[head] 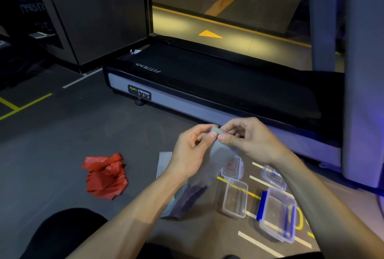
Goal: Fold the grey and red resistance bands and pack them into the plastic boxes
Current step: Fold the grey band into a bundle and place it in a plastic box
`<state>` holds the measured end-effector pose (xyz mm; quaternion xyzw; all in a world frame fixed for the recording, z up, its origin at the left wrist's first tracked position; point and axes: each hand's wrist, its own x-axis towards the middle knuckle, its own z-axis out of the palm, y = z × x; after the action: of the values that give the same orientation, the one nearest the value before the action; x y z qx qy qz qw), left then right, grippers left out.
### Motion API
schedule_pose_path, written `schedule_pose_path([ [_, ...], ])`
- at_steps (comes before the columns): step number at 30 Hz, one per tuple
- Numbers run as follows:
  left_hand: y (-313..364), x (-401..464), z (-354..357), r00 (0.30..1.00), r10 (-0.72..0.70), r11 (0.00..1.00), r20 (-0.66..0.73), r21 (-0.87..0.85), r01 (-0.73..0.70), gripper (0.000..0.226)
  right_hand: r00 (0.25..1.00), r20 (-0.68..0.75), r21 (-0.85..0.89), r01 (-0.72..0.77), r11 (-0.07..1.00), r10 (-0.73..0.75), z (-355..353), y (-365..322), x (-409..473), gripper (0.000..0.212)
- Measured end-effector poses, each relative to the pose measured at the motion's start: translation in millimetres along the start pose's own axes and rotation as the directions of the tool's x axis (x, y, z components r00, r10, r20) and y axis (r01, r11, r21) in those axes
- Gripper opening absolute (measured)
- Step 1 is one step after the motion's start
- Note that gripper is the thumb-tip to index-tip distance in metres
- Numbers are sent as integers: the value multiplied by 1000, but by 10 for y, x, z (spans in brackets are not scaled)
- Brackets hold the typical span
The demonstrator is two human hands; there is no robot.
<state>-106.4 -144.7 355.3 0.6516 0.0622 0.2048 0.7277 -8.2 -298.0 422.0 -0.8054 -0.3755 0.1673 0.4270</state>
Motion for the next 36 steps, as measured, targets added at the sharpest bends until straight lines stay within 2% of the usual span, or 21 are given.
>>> schedule_pose_path([
  [3, -22, -8, -4, 999, -17, 999, 31, -35, 19, 26, 1000, -7, -37, 1, 999, -1, -16, 2, -2, 12],
  [7, -22, -39, 1, 998, -14, 1000, 69, -19, 15, 23, 999, -41, -7, -14, 1000, 13, -50, 10, -1, 10],
  [12, -66, -34, 0, 997, -54, 998, 60, 20, 53, 19, 999, -47, -4, -8, 1000, 8, -60, 4, -1, 8],
  [22, -45, -25, 32, 1000, 3, 990, 7, 138, -4, 15, 1000, 13, -59, 0, 998, 1, -80, 2, -22, 4],
  [31, -48, -15, 54, 999, -3, 988, -49, 154, 11, 11, 996, 78, -153, -30, 988, 42, -41, 17, 2, 12],
  [34, -72, -17, 47, 999, -8, 990, -47, 143, 15, 13, 991, 116, -92, -54, 994, 64, -23, 9, -5, 14],
  [36, -75, -27, 45, 999, -14, 989, -38, 145, 20, 13, 994, 93, -99, -47, 994, 56, -22, 1, -7, 17],
])
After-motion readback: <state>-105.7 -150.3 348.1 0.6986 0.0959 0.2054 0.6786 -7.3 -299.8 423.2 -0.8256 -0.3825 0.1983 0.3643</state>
